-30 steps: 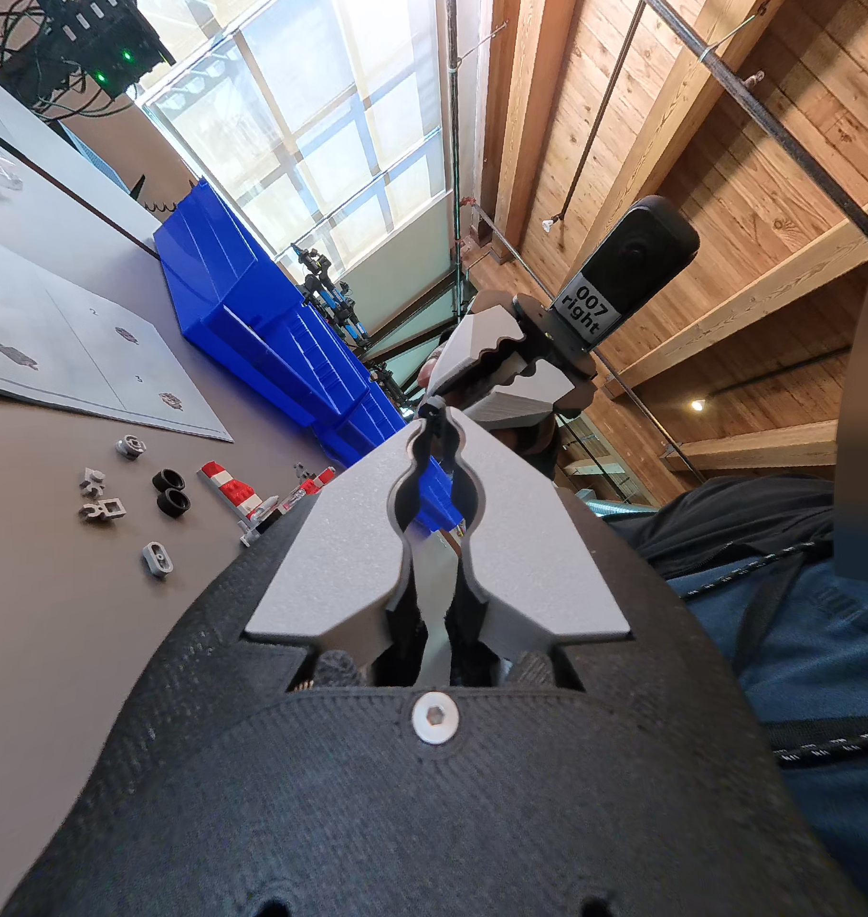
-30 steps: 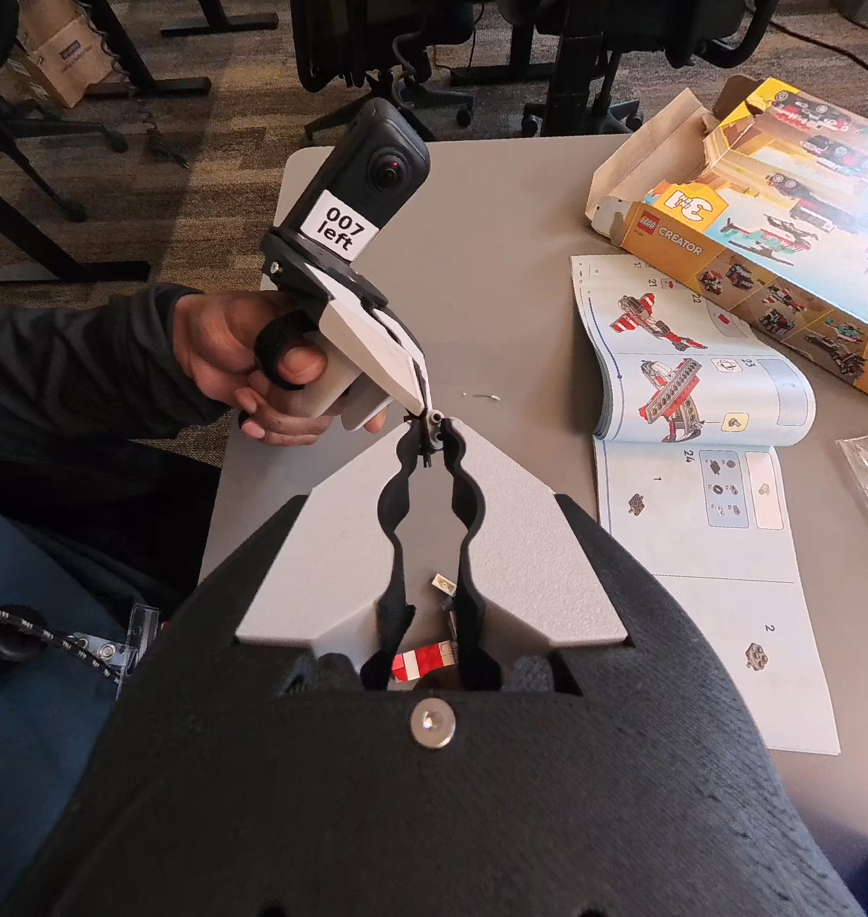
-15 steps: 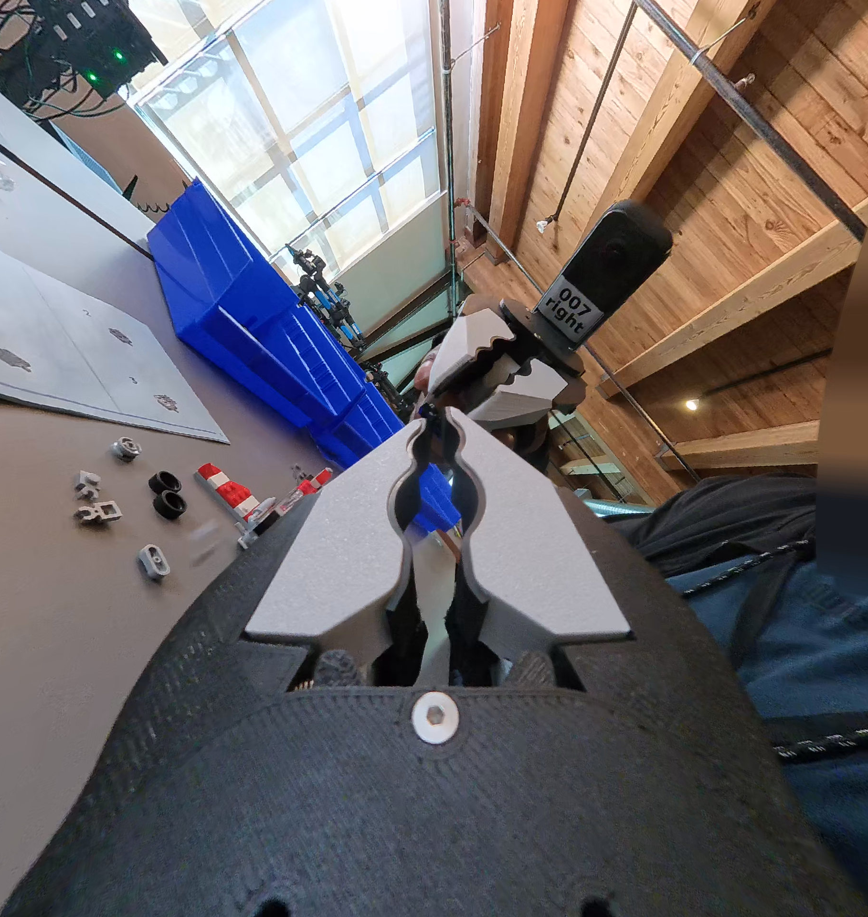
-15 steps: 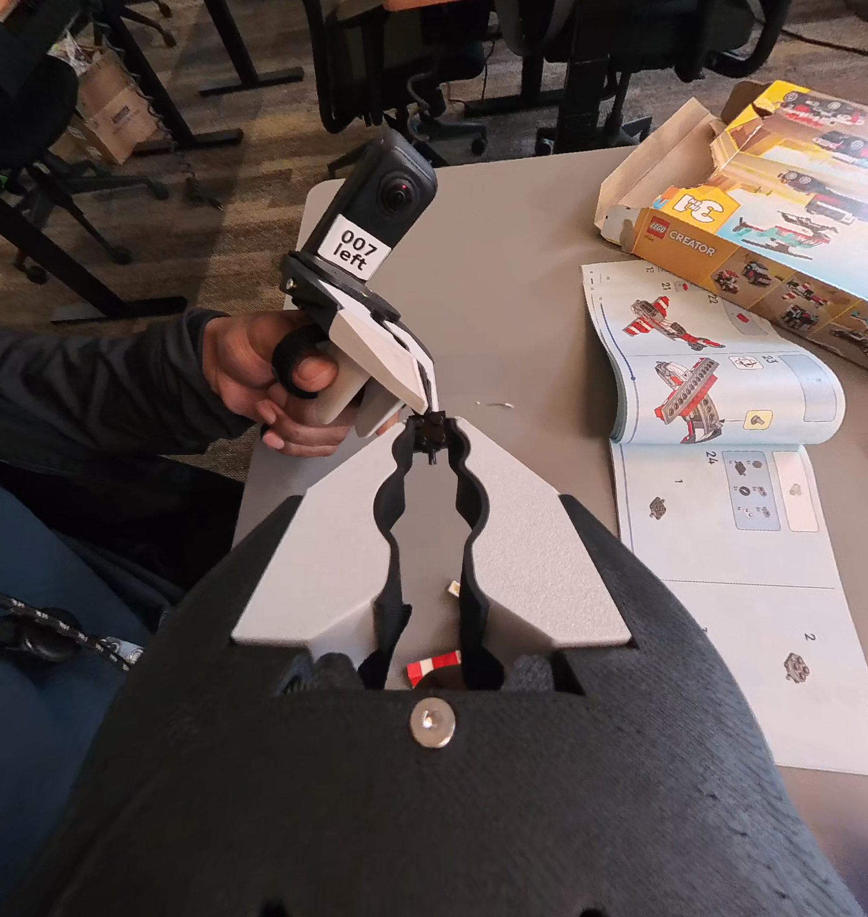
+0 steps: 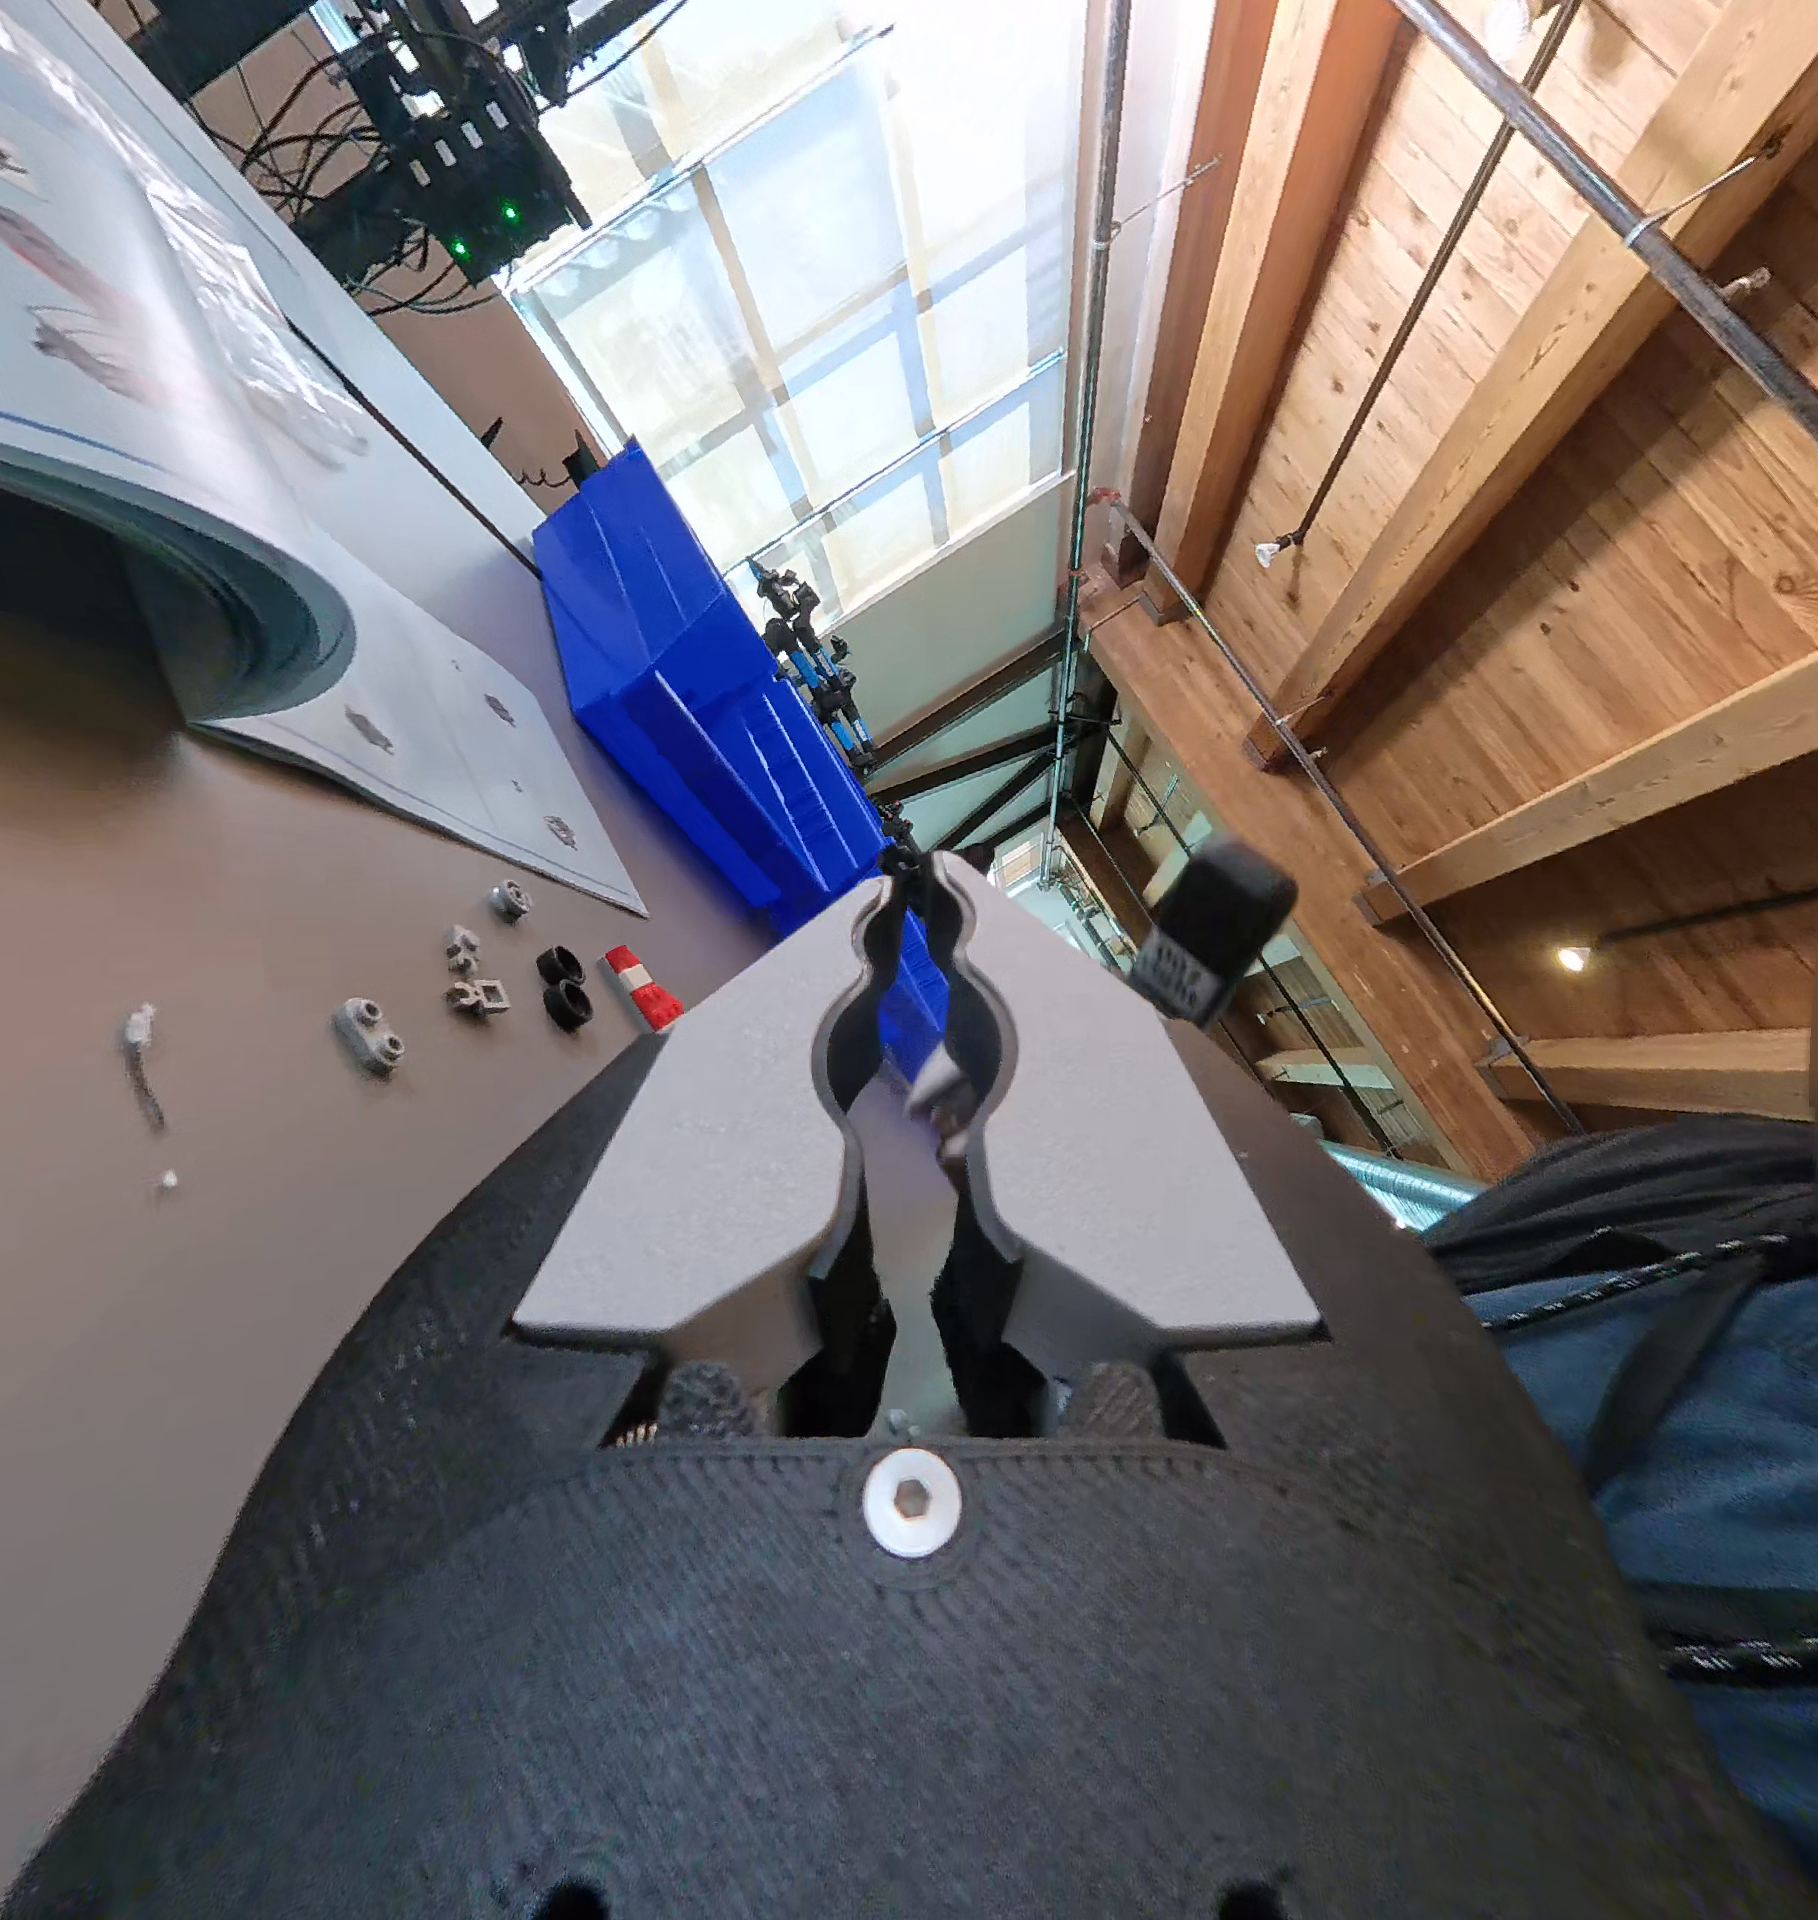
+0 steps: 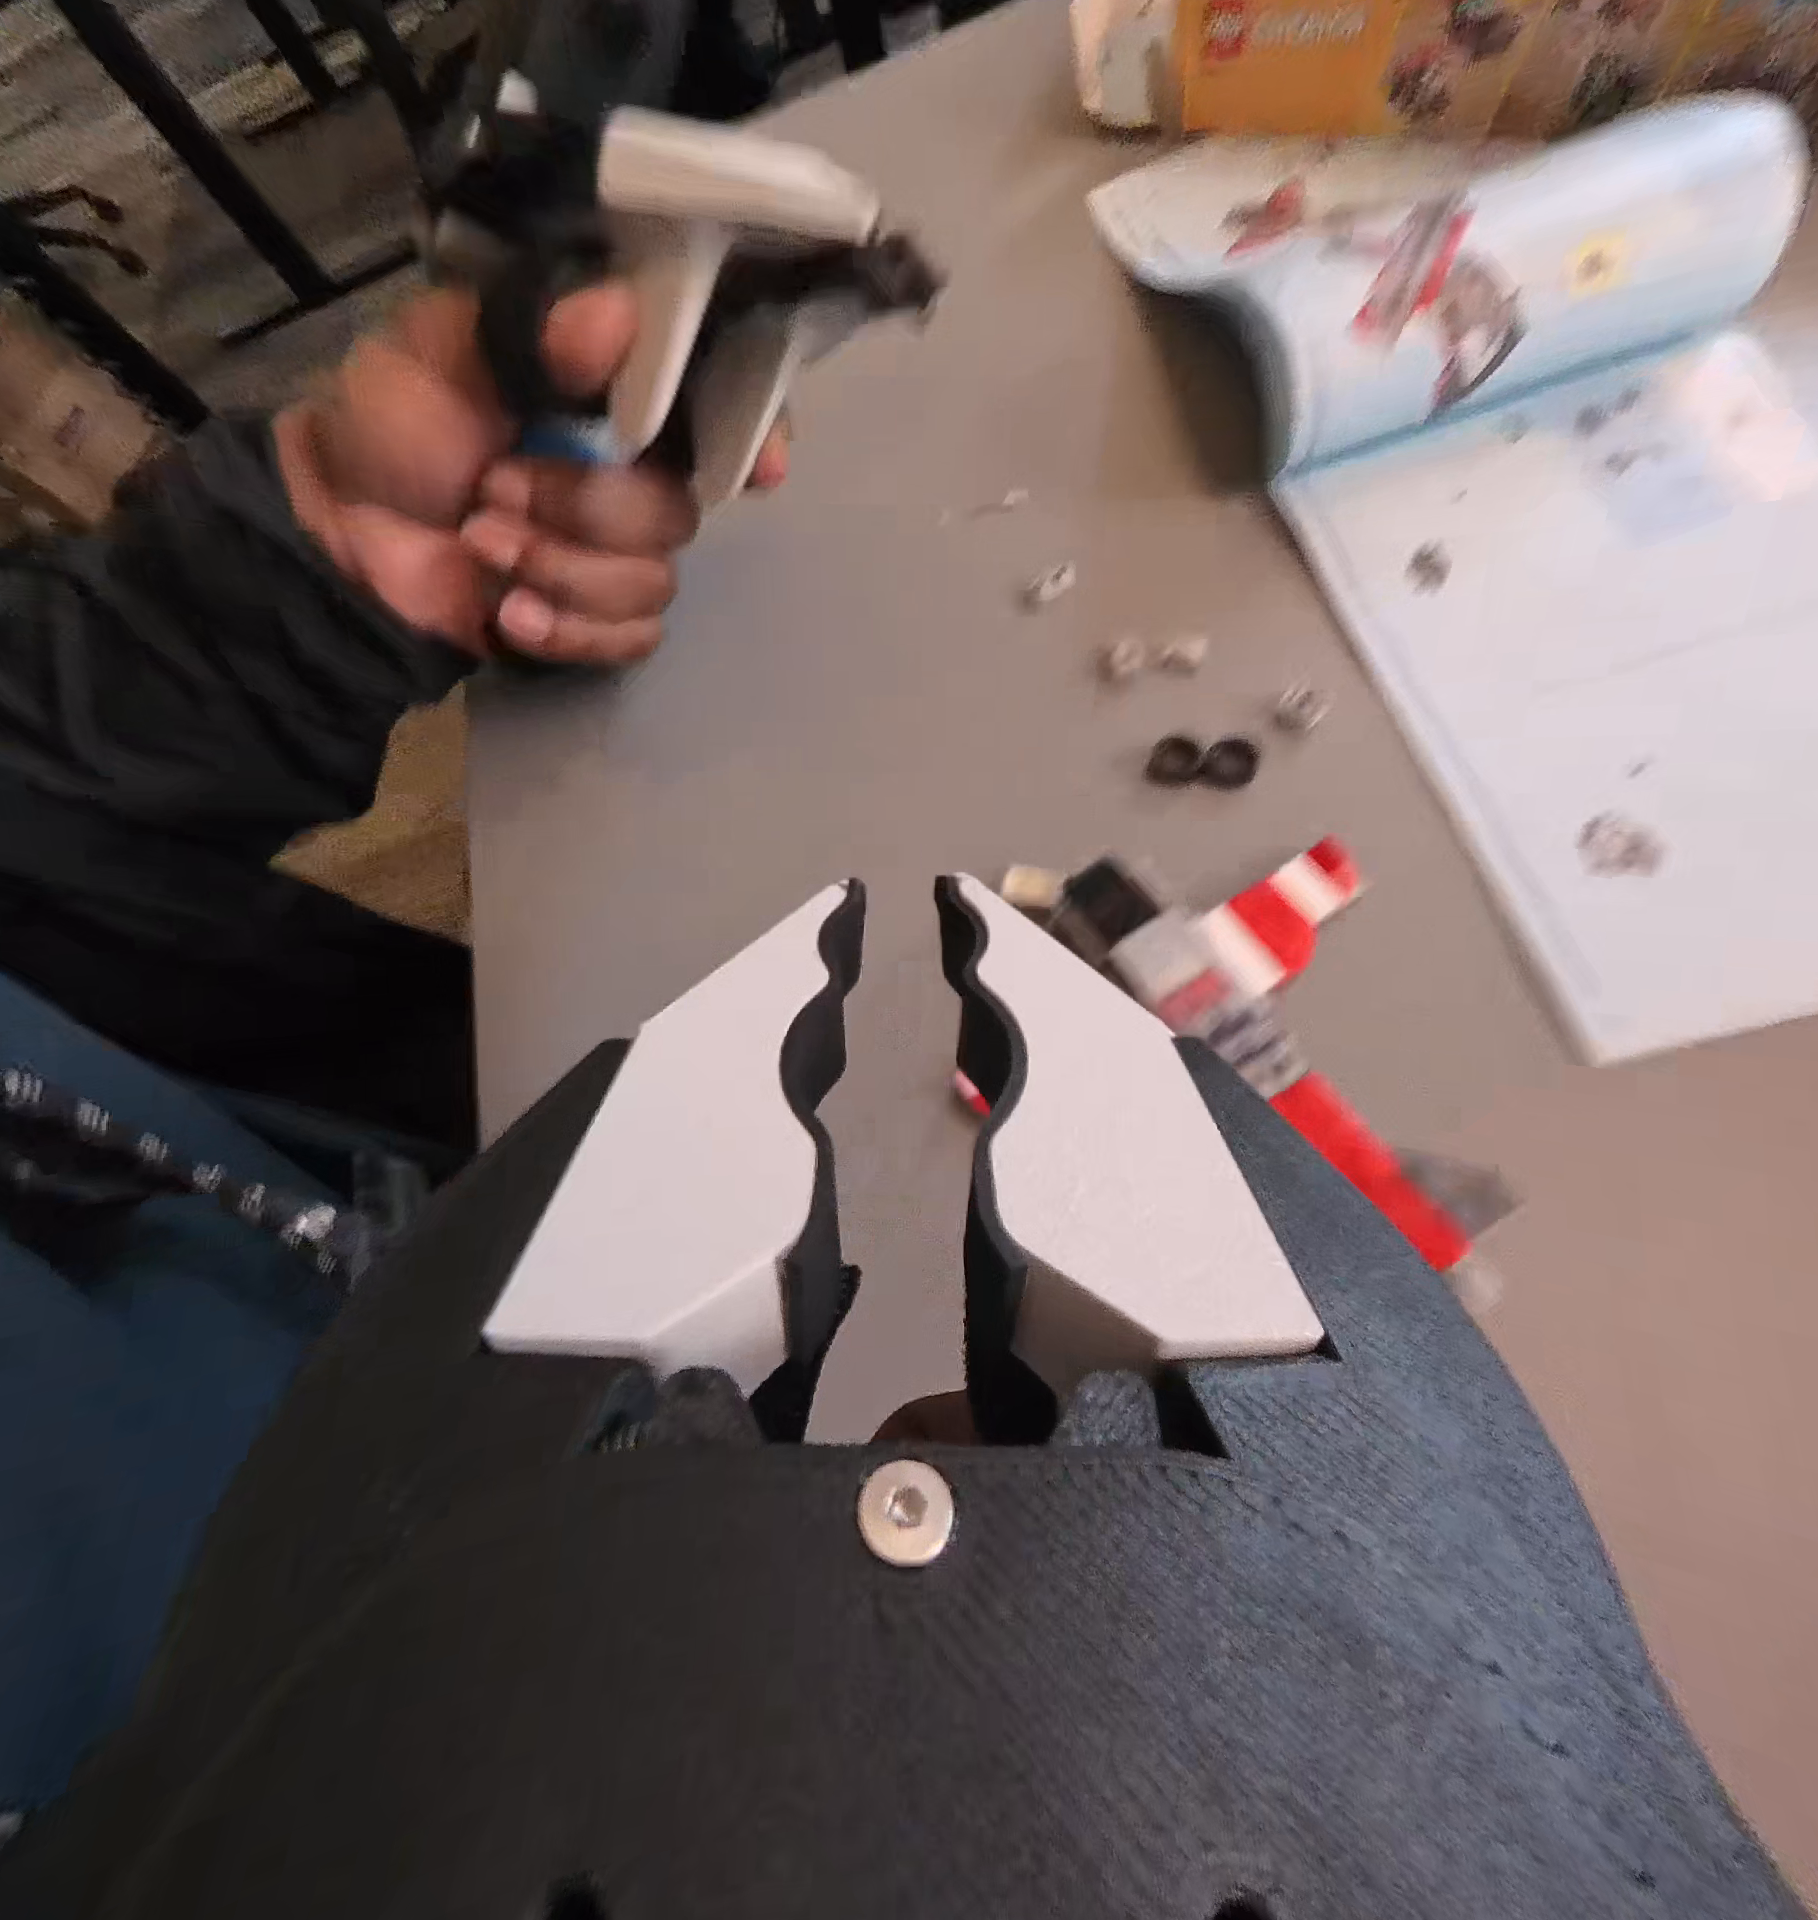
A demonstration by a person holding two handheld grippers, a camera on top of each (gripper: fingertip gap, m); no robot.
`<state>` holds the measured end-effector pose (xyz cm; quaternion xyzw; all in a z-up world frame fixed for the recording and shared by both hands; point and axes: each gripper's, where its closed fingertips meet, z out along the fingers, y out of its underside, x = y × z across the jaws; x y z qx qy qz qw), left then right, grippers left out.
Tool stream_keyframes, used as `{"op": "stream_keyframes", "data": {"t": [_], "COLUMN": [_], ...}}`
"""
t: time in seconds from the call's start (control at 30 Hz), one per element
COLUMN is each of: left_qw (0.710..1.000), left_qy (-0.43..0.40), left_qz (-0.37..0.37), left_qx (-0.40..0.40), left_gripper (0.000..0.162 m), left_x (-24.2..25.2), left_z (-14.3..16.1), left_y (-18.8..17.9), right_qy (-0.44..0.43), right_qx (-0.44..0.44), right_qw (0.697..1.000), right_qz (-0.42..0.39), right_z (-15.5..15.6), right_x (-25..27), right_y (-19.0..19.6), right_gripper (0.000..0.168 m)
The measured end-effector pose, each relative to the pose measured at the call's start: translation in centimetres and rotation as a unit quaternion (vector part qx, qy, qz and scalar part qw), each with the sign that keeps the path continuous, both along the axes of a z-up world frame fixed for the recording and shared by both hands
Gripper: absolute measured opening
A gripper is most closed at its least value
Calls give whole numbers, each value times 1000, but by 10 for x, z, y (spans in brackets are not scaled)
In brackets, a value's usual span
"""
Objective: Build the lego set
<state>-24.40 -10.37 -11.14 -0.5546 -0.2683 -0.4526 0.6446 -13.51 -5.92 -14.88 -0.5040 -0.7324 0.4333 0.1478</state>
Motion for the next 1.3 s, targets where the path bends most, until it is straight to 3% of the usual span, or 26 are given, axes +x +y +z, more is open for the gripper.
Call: {"op": "stream_keyframes", "data": {"t": [0.17,0.3,0.6,0.97,1.17,1.3], "left_qw": [1000,1000,1000,999,999,999], "left_qy": [-8,-8,2,2,-1,0], "left_qz": [-7,-14,-23,-34,-39,-41], "left_qx": [0,-4,-12,-11,-11,-9], "left_gripper": [3,3,3,3,3,3], "left_x": [2,7,18,22,25,25], "left_z": [-1,-2,0,1,1,1], "left_y": [3,8,11,13,16,15], "right_qy": [-12,-9,-20,-27,-21,-9], "right_qx": [18,28,105,97,136,109], "right_qw": [999,1000,994,995,990,994], "right_qz": [33,10,-14,1,-41,-25], "right_z": [-41,-53,-67,-67,-71,-64], "right_x": [79,102,91,84,68,65], "right_y": [-34,-43,-36,-29,-28,-28], "right_gripper": [22,28,27,26,28,29]}}
